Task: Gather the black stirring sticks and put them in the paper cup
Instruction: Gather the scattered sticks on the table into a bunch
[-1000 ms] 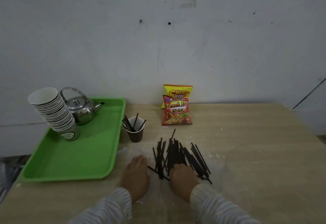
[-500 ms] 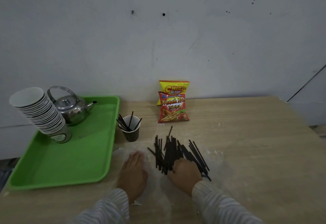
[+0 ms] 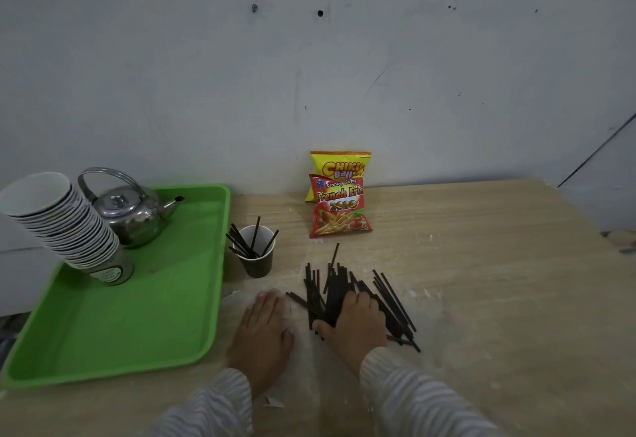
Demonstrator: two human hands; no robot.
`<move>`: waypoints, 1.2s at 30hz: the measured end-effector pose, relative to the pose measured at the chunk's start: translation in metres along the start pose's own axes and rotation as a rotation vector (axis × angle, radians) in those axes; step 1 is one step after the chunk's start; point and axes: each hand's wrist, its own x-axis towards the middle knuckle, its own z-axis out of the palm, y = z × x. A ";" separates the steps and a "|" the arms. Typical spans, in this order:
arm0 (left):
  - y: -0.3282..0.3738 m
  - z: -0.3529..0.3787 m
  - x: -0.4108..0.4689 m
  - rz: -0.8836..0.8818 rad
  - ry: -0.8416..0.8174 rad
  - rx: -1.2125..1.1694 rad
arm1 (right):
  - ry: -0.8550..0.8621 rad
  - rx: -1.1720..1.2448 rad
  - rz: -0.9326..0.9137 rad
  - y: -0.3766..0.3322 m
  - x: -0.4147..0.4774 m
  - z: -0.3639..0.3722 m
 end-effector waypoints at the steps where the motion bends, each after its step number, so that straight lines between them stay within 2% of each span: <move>1: -0.002 0.000 0.000 -0.002 -0.010 0.010 | 0.001 -0.005 -0.015 -0.003 -0.001 0.003; 7: -0.010 -0.002 -0.002 -0.030 -0.111 0.133 | 0.019 0.039 0.001 -0.012 0.006 0.006; 16: -0.012 0.002 -0.002 -0.026 -0.066 0.124 | 0.044 0.090 -0.013 -0.019 0.025 0.007; 23: -0.012 0.004 -0.001 -0.022 -0.051 0.136 | -0.118 0.082 0.071 -0.024 0.045 -0.003; 26: -0.013 0.004 -0.001 -0.017 -0.055 0.125 | -0.129 0.048 0.044 -0.031 0.049 0.000; 32: -0.013 0.005 -0.001 -0.015 -0.048 0.127 | -0.163 0.144 0.127 -0.035 0.058 0.004; 36: -0.014 0.004 -0.001 -0.011 -0.047 0.130 | -0.300 0.096 0.157 -0.039 0.068 -0.002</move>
